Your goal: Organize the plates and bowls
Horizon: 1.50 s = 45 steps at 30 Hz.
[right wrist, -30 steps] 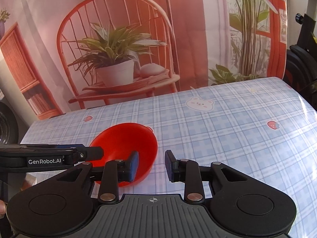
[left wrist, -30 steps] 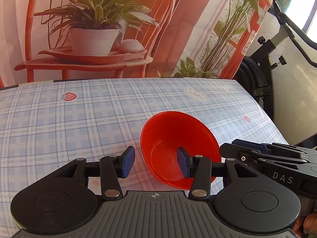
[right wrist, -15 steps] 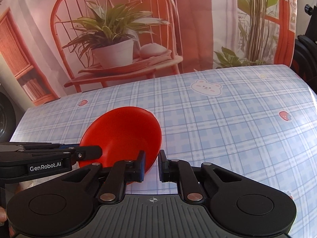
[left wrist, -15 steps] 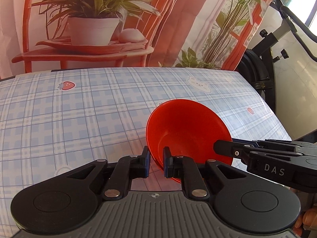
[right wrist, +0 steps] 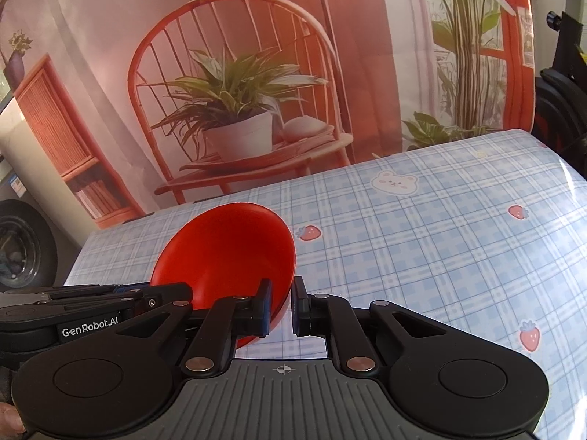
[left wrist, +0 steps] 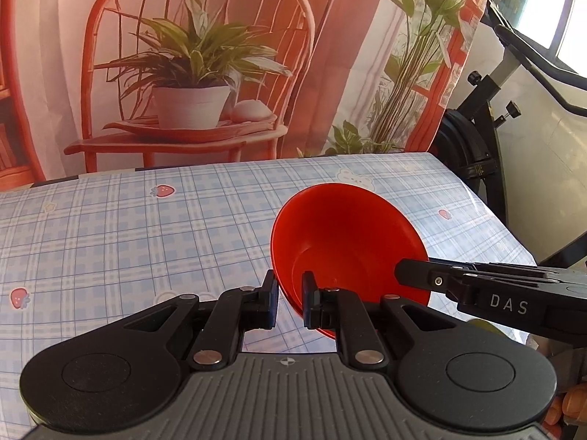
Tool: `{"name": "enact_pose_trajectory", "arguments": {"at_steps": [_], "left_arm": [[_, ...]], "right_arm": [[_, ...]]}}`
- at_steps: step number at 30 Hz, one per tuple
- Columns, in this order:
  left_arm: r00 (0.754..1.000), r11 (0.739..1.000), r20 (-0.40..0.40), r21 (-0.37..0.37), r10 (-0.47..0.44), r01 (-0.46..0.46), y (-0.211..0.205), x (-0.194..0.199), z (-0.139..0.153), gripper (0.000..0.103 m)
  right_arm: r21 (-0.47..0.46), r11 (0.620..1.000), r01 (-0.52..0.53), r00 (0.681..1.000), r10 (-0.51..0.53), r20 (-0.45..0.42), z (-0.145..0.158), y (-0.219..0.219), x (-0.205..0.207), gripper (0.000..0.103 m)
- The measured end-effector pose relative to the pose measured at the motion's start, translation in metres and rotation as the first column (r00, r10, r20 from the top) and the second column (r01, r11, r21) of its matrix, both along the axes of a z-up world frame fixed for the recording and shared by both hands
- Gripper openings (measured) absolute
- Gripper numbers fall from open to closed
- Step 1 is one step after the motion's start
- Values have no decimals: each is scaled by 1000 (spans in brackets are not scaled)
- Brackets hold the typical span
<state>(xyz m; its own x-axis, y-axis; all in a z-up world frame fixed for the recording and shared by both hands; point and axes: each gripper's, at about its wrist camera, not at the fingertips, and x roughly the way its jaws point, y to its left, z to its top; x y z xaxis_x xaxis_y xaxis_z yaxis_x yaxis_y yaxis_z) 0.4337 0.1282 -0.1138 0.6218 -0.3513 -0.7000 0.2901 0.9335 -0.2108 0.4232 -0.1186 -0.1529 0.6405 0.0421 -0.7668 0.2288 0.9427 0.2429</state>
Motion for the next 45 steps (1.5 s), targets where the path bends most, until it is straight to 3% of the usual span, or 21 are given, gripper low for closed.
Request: {"name": "enact_pose_trajectory", "arguments": {"at_steps": [12,28,45], "left_arm": [[997,999,68,-8,40,-39,0,-70,27,14],[999,998,-12,-28,53,-54,-3,-117,6,14],[993,997,-94,-15,75,-76,0,-132,-24,14]], "right_arm": [[23,1000,6,999,-7,42,29,21,-64,10],[37,999,12,999,-13,33,27,28,-129,10],[72,997,-1,999,4,-40,3,31,-141,9]]}}
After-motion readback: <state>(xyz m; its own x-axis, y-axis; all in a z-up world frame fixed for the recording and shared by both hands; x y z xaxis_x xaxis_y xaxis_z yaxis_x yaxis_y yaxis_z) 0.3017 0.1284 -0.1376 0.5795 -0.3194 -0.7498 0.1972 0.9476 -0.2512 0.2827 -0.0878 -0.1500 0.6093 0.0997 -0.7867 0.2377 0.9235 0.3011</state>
